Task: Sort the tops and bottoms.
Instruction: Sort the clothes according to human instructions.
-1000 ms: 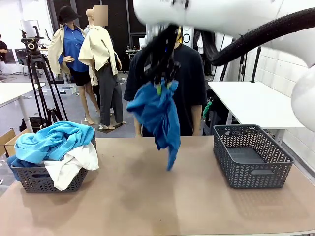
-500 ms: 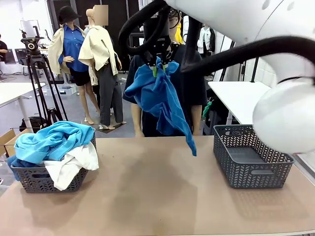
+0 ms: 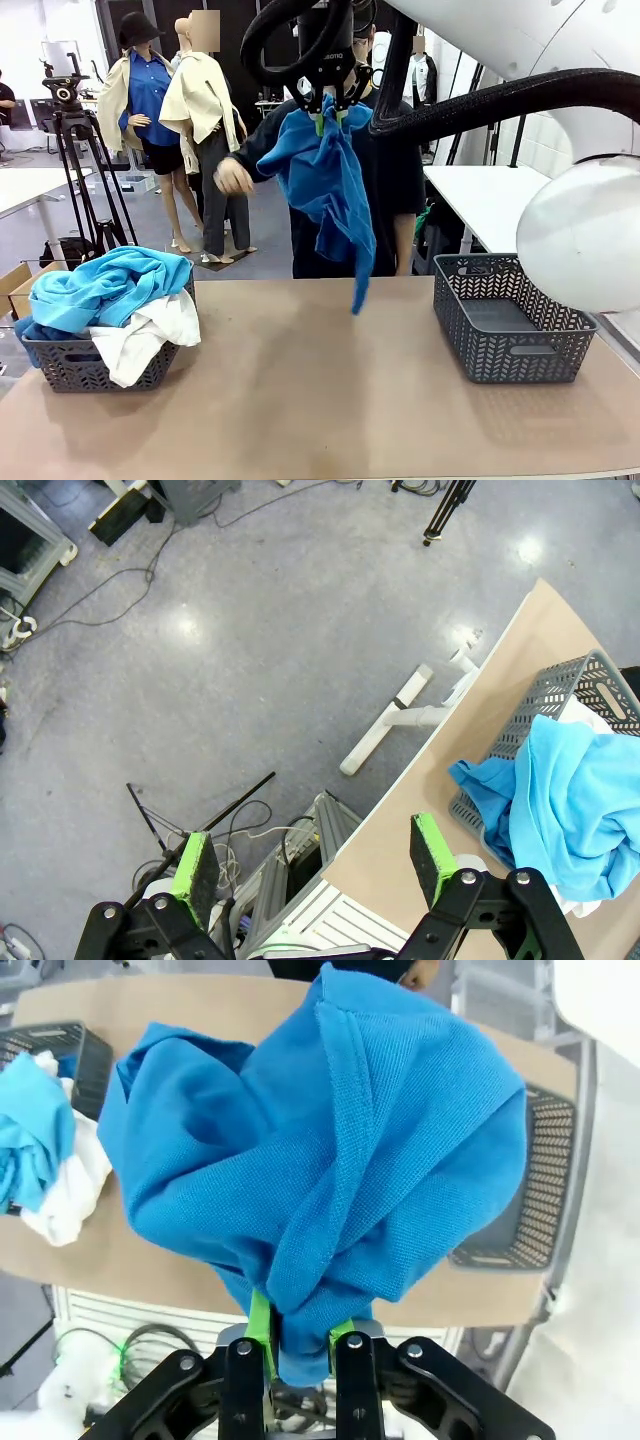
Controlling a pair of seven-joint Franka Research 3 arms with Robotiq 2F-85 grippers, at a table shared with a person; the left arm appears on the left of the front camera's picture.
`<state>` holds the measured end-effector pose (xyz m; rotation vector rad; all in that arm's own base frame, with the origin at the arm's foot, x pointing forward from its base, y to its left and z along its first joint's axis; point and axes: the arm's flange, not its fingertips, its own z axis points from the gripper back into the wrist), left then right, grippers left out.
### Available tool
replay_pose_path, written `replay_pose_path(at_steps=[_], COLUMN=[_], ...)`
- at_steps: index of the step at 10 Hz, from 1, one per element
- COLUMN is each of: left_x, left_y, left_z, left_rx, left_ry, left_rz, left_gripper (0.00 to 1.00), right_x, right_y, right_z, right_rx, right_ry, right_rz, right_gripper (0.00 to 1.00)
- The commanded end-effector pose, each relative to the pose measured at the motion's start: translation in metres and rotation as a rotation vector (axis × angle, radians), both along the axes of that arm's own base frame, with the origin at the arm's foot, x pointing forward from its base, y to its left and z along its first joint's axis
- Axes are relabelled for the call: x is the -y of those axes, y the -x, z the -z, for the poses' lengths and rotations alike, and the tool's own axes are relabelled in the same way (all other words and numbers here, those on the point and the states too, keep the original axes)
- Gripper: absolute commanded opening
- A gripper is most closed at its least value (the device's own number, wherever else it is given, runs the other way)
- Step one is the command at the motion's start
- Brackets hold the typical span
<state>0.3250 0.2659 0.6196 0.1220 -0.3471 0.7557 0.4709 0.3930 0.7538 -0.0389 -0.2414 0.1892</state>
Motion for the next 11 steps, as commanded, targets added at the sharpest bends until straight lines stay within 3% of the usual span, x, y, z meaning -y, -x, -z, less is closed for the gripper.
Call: replay_pose_path(at_steps=[1, 11], left_x=[-0.002, -0.002], left_y=[0.0012, 0.0012], left_z=[-0.0025, -0.0025], left_rx=[-0.01, -0.01], left_ry=[0.002, 0.002], left_rz=[0.011, 0.011], left_gripper=[1.0, 1.0], right_x=[-0.002, -0.002], right_y=[-0.0011, -0.0011], right_z=[0.0027, 0.0027], right_rx=[-0.003, -0.003], right_ry=[0.002, 0.002], right_rz=[-0.007, -0.007], right_gripper=[0.0, 0.0])
